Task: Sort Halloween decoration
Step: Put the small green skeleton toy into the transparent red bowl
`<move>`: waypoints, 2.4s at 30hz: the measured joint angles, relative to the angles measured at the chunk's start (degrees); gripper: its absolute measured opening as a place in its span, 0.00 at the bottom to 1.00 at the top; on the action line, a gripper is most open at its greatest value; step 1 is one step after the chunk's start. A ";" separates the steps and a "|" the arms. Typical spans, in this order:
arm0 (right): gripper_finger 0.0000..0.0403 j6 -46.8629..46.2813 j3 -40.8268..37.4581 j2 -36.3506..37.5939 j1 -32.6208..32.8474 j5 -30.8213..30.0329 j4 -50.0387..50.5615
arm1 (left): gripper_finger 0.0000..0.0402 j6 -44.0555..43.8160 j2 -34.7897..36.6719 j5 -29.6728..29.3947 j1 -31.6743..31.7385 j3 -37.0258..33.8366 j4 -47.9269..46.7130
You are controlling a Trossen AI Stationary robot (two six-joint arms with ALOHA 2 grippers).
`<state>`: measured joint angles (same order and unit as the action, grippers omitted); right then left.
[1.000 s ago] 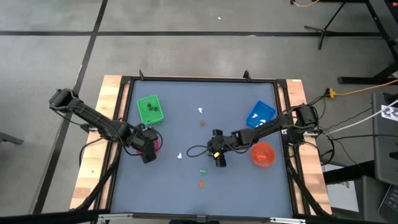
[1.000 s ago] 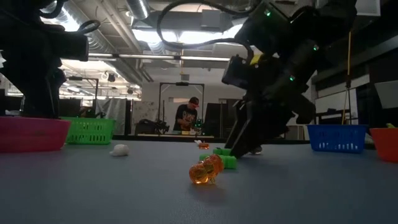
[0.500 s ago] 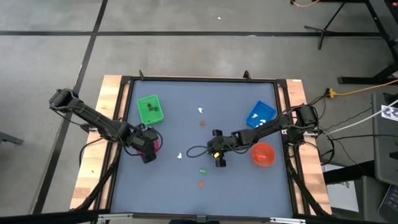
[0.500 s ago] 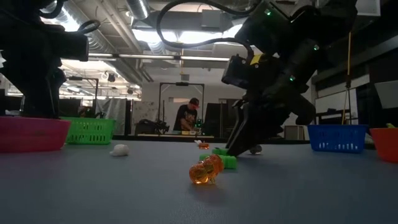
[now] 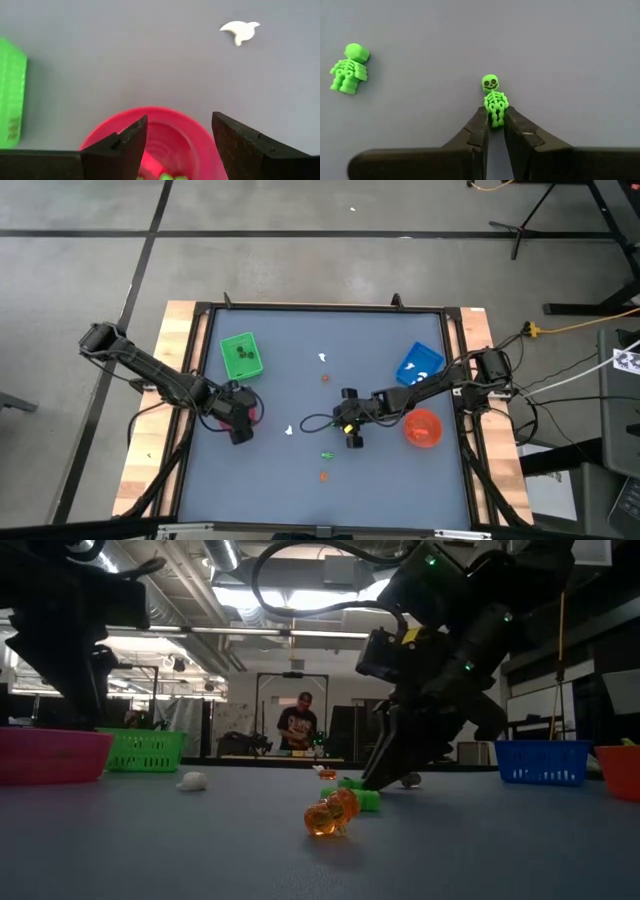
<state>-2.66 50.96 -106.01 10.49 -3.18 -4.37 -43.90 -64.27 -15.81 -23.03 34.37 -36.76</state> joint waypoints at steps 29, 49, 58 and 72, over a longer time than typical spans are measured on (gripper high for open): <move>0.12 -0.04 -0.05 -0.11 -0.04 1.69 -19.75 | 0.51 25.89 0.00 -0.31 0.00 0.00 29.94; 0.12 -0.03 0.04 -0.01 -0.03 1.69 -43.39 | 0.51 46.14 0.00 -7.34 0.02 0.00 43.98; 0.12 -0.02 0.08 -0.01 -0.03 1.69 -50.03 | 0.51 46.14 0.00 -7.28 2.23 0.00 47.85; 0.12 0.00 0.10 -0.01 -0.01 -3.27 -53.11 | 0.51 46.12 0.00 -5.51 3.52 0.00 53.18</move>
<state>-2.66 51.07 -106.02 10.48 -6.46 -57.48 2.22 -64.27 -21.32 -19.51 34.37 16.42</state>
